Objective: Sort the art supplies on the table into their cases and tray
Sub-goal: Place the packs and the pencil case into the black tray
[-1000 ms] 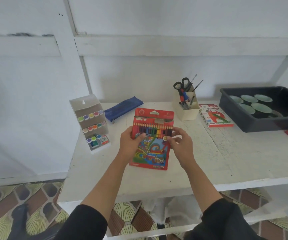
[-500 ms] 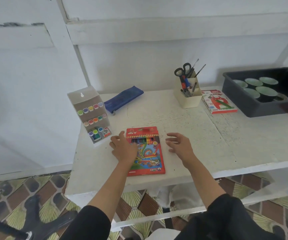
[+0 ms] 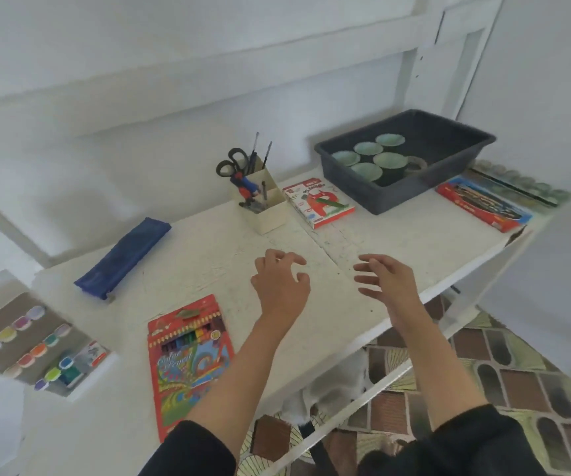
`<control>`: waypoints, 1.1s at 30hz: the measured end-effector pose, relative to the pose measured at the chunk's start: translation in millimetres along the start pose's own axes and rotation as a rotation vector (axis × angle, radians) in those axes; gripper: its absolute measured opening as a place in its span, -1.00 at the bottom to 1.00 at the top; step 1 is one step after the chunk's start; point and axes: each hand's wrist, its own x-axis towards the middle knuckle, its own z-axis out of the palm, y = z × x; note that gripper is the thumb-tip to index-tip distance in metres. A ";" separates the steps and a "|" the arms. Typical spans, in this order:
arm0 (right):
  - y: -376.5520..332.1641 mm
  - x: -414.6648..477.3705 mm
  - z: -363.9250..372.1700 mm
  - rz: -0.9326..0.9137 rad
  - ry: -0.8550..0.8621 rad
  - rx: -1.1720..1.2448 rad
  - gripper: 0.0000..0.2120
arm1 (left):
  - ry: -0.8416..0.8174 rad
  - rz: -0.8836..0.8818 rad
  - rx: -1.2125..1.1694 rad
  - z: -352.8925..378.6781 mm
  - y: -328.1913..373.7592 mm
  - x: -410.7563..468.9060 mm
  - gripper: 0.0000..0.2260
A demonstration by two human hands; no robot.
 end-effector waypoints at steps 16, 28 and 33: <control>-41.9 158.0 -291.4 0.017 0.329 -0.205 -0.76 | -0.396 0.073 -0.351 225.8 269.8 73.1 -0.84; -68.2 312.2 -397.0 -0.203 0.208 -1.041 -0.57 | -0.570 -0.179 -0.390 334.5 380.1 154.5 -0.56; -60.3 361.6 -382.6 -0.036 0.003 -1.320 -0.05 | -0.703 -0.630 -0.767 372.0 391.9 183.3 -0.53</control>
